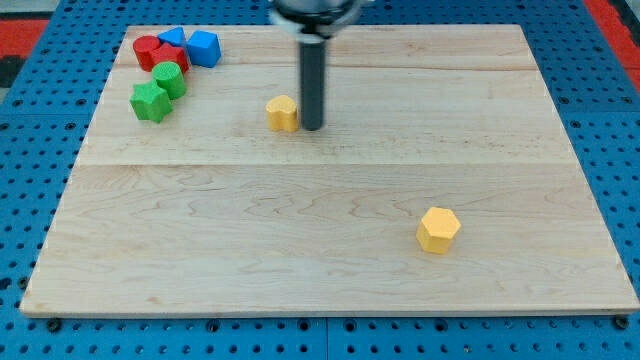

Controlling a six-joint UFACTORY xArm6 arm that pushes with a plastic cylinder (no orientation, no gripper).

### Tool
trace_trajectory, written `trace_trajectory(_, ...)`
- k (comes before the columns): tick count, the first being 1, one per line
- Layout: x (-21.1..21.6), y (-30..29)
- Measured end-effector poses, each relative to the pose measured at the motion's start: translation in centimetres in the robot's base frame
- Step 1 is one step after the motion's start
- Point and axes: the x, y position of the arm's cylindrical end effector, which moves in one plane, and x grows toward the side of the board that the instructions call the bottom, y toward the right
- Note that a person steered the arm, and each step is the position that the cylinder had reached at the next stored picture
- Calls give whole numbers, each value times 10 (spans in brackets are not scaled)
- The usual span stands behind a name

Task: Slide the hexagon into the heart

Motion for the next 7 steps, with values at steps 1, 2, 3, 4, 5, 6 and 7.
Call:
trace_trajectory(1, -14, -80)
trace_trajectory(2, 0, -50)
trace_trajectory(3, 25, 83)
trace_trajectory(4, 71, 210)
trace_trajectory(5, 165, 233)
trace_trajectory(6, 190, 208)
trace_trajectory(7, 164, 162)
